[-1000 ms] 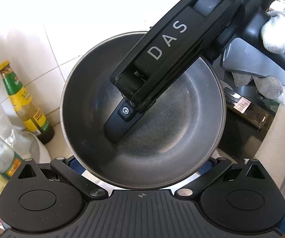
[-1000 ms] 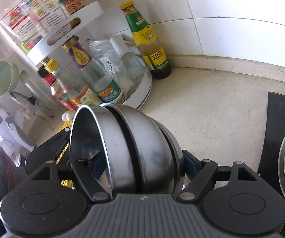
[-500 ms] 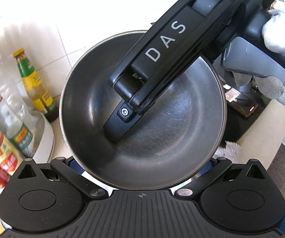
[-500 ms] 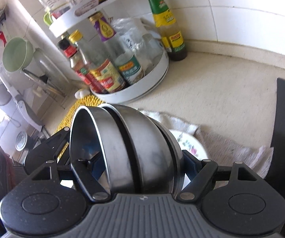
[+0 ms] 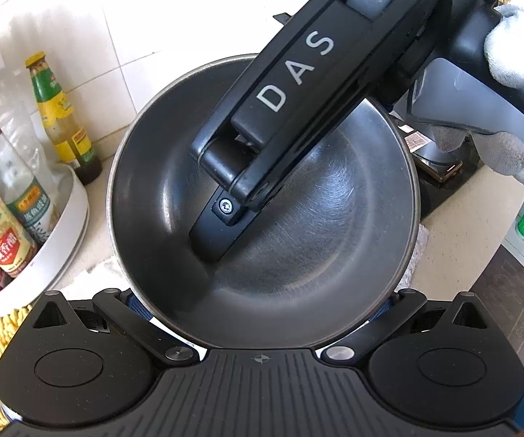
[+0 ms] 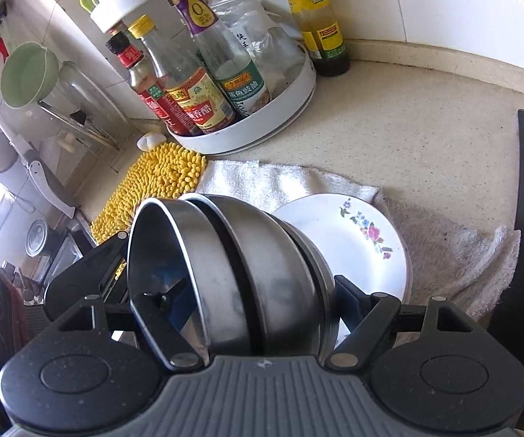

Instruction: Organize plates and bowls

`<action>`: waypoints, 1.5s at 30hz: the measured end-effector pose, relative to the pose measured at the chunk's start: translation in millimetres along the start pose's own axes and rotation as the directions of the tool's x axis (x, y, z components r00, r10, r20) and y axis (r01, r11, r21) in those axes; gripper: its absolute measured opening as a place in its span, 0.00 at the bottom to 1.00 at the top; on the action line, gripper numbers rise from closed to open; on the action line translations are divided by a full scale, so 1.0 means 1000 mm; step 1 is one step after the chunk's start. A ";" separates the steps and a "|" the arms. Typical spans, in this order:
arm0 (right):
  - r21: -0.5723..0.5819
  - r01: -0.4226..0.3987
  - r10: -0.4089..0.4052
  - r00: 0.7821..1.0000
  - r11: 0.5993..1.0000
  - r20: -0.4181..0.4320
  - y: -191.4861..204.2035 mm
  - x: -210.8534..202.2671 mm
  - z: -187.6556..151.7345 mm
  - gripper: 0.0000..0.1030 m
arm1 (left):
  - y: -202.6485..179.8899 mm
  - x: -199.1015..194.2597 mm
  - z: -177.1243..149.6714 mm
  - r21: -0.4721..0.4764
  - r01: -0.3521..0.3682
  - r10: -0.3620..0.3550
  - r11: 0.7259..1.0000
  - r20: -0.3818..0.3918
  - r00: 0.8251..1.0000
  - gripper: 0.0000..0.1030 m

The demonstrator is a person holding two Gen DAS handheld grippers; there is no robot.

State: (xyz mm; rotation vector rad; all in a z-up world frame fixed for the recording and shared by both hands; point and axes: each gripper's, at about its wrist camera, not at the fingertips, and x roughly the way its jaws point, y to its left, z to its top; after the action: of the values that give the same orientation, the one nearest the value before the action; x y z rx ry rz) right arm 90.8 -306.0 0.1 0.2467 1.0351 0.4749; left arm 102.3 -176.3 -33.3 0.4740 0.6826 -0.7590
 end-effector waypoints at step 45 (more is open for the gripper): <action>0.119 0.061 -0.053 0.996 0.991 -0.067 -0.039 0.053 0.017 0.87 | 0.042 0.065 -0.013 -0.062 -0.028 0.018 0.998 -0.149 0.989 1.00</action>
State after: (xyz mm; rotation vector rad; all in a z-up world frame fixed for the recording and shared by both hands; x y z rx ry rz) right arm 138.3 -313.3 -47.7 0.3104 1.1318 0.3705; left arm 164.1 -171.6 -82.0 0.4821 0.8371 -0.6824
